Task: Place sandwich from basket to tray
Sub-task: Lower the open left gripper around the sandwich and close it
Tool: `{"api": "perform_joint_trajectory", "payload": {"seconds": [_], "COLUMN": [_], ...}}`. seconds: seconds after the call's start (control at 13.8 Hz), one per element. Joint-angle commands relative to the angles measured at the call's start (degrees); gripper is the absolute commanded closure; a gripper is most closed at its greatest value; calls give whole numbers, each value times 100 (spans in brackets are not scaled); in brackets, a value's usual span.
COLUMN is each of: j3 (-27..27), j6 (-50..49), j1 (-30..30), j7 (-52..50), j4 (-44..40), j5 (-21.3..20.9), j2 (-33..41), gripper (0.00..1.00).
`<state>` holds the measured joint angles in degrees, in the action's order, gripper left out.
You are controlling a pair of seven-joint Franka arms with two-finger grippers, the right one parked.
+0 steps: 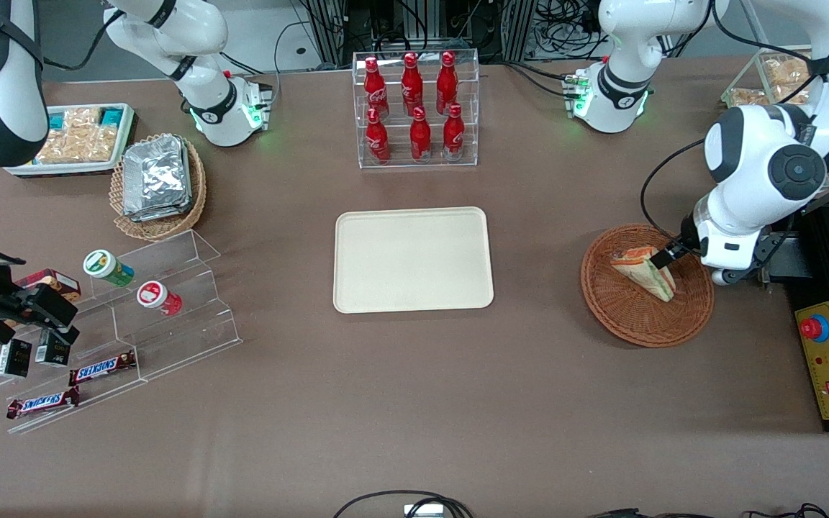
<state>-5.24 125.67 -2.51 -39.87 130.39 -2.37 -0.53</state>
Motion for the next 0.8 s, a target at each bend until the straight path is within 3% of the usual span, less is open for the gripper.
{"api": "perform_joint_trajectory", "payload": {"seconds": [0.0, 0.73], "j3": [6, 23], "j6": [493, 2109], "j1": [40, 40], "j7": [-336, -609], "j4": [312, 971], "j5": [-9, -61], "j2": [-78, -728], "gripper": [0, 0]}}
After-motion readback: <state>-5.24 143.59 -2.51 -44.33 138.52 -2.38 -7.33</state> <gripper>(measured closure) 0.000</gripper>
